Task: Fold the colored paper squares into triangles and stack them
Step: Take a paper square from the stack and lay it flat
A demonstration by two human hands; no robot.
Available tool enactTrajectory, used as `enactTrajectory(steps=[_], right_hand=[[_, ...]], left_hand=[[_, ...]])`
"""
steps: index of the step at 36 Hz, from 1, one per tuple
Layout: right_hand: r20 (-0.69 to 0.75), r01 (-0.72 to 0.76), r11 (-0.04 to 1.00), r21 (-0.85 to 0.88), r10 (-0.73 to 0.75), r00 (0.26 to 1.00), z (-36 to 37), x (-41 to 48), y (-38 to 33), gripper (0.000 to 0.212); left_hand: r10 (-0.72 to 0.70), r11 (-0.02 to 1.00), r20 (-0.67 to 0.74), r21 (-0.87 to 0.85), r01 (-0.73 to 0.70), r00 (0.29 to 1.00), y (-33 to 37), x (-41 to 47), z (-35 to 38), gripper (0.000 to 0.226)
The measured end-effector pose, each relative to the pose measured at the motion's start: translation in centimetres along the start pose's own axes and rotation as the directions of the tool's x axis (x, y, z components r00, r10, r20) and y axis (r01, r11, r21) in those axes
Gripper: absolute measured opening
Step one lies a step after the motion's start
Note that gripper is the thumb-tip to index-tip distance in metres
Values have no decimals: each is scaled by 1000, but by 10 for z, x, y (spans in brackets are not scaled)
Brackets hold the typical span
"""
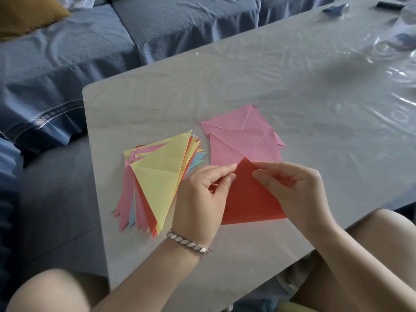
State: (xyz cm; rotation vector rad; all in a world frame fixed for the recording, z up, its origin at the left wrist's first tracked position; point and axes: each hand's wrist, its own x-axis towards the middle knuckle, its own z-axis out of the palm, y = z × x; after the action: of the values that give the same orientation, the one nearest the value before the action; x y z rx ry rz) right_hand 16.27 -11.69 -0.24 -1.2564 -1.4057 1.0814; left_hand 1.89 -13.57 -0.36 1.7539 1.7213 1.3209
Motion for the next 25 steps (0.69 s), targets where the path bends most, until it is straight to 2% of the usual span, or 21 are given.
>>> enactTrajectory(steps=[14,17,21,23,25], right_hand=[[24,33,999,-36,-32,999,-3,1,3,24],[40,41,998,-48,-39,998,-5,2,4,26],[204,119,981,-155,-86,975,-14,11,-1,25],[359,200,947,-252,-100,928,-21,18,-5,22],[491,311,885,-345,-113,864,-27,27,-8,17]], left_hand=[[10,1000,21,-1,-10,1000,1,-5,-1,21],[-41,999,31,-10,41,999,3,-6,-2,16],[-167,982,130,-71,177,977,7,1,-6,25],[-220,969,270,-51,243,937,9,7,-10,24],[-233,961,396,-46,272,888,11,12,-11,12]])
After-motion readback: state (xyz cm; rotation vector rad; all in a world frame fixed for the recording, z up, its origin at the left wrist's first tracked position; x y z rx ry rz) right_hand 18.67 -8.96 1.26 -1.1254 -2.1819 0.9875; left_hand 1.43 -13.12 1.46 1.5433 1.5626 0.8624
